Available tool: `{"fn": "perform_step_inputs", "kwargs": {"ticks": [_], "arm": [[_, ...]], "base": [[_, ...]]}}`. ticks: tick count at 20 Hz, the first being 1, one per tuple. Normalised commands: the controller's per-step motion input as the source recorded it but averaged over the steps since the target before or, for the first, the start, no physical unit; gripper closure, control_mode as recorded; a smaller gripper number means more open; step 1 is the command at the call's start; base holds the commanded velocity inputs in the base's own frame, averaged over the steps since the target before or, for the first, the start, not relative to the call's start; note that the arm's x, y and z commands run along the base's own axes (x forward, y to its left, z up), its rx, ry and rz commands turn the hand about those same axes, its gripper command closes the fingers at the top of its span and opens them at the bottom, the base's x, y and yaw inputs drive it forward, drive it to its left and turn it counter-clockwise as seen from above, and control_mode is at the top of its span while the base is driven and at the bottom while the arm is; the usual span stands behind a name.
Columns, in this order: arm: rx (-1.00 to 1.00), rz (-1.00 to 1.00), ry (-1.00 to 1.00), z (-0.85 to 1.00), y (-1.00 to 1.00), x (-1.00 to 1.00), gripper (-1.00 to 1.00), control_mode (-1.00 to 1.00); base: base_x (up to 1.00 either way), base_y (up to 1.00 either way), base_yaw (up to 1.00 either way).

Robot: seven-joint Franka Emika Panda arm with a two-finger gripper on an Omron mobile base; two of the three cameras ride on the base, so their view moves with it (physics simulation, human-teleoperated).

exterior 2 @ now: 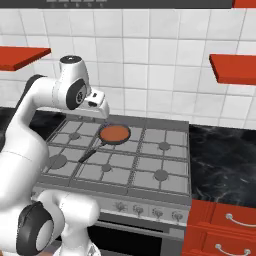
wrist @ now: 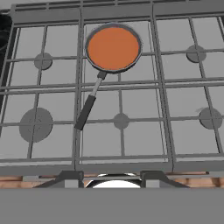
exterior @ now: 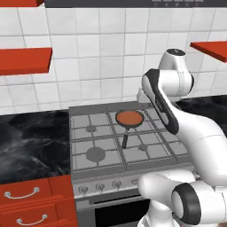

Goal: Retrieve the chicken drumstick from the fridge and place it on the saucepan with marinade on the stove.

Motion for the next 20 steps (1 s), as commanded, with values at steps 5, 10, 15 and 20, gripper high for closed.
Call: {"fn": "perform_step_inputs", "kwargs": {"ticks": [5,10,15,20], "arm": [[0.00,0.00,0.00,0.00,0.00,0.00,-1.00,1.00],[0.00,0.00,0.00,0.00,0.00,0.00,-1.00,1.00],[0.00,0.00,0.00,0.00,0.00,0.00,-1.00,1.00],[0.00,0.00,0.00,0.00,0.00,0.00,-1.00,1.00]], "base": [[-0.32,0.00,0.04],[-0.84,0.13,0.60],[-0.16,0.18,0.98],[-0.06,0.10,1.00]]}}
